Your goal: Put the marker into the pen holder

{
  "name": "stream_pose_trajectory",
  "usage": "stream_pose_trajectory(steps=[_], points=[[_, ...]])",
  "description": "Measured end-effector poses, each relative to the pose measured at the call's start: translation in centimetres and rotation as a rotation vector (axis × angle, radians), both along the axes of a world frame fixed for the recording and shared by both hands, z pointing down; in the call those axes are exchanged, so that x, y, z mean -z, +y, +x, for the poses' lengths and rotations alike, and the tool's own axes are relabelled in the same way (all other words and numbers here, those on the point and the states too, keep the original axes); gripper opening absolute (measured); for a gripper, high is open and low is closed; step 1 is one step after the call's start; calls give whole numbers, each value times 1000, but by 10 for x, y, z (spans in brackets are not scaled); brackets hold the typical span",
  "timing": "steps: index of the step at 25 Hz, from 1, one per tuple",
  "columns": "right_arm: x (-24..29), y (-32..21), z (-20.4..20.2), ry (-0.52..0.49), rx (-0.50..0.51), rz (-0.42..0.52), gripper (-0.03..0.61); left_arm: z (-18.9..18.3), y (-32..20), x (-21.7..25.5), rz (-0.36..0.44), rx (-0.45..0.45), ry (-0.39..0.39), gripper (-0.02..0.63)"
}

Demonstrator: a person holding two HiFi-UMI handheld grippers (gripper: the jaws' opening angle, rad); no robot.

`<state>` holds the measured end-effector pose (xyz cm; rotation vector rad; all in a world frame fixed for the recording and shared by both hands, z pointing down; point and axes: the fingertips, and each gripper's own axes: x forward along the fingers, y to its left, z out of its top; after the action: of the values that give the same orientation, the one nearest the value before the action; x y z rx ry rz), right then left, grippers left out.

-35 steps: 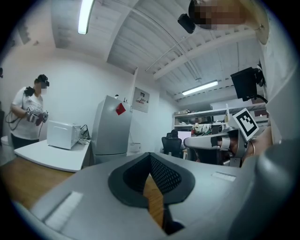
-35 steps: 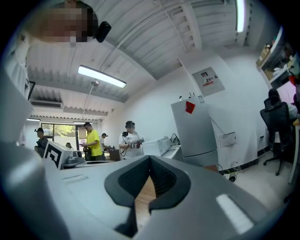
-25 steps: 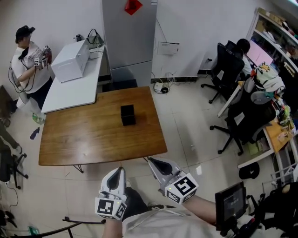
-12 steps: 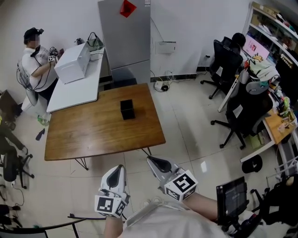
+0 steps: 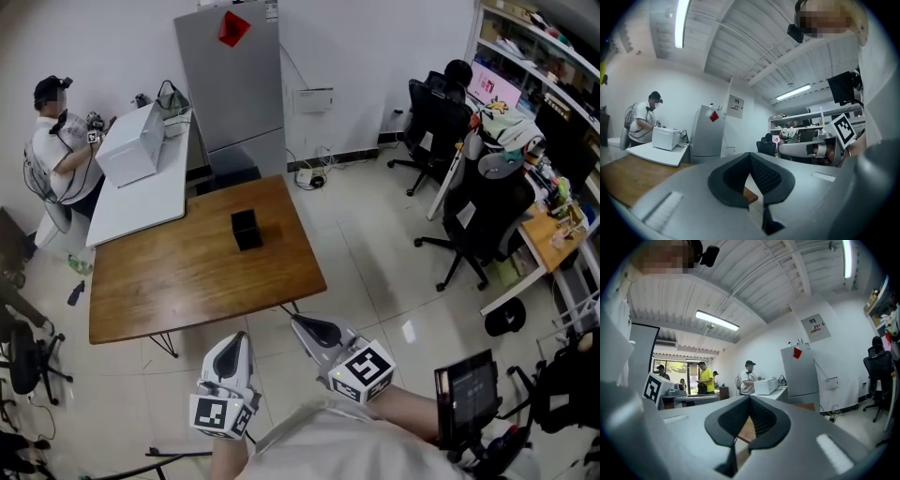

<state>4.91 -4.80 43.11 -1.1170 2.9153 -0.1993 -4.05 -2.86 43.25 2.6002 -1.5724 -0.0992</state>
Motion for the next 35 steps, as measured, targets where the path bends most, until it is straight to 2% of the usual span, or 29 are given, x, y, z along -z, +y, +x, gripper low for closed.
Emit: stream_pose_trajectory(steps=[10,15,25,35], points=[[-14,3,-7,27,34,-45,0,4,-1,-3,-2,-27,15,14],[-17,8,-6,46,50,-34,0,5,2,-8,-12,-19,29,14],[-24,2,-5,47,17,-37,0,-7,-1,-14,-24,-23,57,14],[-30,-5,-8,67,-2,-36,0,-16,-7,-21,-27,-18,45,14]])
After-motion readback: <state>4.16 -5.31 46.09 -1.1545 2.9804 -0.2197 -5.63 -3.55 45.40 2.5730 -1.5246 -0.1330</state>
